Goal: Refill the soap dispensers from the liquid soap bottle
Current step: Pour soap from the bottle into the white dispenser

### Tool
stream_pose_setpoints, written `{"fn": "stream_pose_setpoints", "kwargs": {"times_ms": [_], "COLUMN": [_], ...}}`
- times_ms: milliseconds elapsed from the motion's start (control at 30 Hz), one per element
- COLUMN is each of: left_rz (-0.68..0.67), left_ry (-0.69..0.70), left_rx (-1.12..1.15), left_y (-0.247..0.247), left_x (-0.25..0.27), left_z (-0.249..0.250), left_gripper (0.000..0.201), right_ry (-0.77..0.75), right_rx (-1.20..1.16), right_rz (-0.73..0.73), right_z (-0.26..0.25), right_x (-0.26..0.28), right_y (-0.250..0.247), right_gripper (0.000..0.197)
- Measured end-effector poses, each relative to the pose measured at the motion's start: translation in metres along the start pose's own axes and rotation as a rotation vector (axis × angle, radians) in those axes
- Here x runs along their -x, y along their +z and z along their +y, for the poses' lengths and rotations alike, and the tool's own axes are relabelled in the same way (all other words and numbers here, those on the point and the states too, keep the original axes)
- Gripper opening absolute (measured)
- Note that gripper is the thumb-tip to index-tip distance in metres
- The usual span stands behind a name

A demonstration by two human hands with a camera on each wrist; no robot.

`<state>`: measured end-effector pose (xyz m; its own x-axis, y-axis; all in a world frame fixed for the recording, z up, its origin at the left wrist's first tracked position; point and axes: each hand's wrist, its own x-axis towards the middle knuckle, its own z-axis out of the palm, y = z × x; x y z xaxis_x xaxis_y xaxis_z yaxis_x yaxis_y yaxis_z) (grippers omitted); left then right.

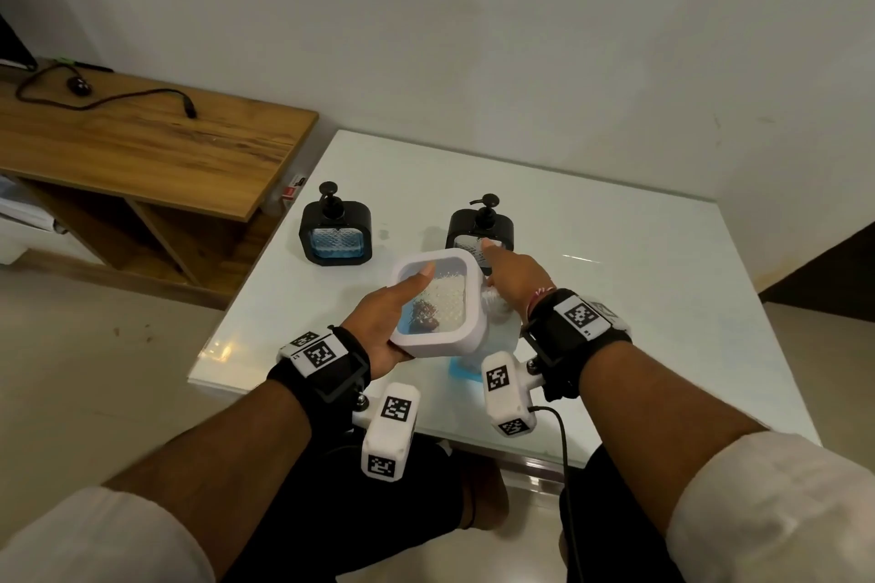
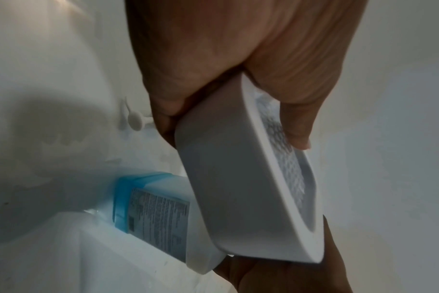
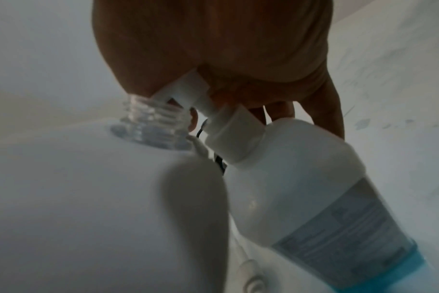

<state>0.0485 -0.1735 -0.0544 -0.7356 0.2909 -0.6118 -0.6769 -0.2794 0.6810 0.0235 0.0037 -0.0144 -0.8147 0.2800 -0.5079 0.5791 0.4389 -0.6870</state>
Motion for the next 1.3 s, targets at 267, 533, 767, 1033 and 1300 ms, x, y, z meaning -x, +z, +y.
{"fn": "stream_pose_setpoints", "kwargs": {"times_ms": [267,533,767,1033,1300], "left_rz": [0.026,0.054,0.057,0.098,0.142], "left_ry": [0.011,0.018,0.056,0.087,0.128], "left_rx": [-0.001,0.011,0.010,0.023,0.058], "left_y": [0.003,0.003,0.007,0.006,0.008], "left_x": [0.005,0.006,0.013,0.011,0.012], "left_z": [0.000,0.003,0.002,0.006,0.007], "left_gripper": [0.080,0.081,0.076,0.070,0.031], "right_ry": [0.008,0.002,0.008,0.038,0.089], "right_rx": [-0.010,0.116,-0.042,-0.208,-0.350], "right_rz": [-0.015,0.072,-0.018,-0.267,-0.378], "right_z": [0.004,0.001,0.006,0.009,0.014], "right_x": [-0.004,-0.002,-0.005,-0.011,-0.013], "right_y": [-0.005,0.002,-0.003,-0.007,-0.010], "right_gripper": [0.049,0.045,0.047,0.036,0.053]}}
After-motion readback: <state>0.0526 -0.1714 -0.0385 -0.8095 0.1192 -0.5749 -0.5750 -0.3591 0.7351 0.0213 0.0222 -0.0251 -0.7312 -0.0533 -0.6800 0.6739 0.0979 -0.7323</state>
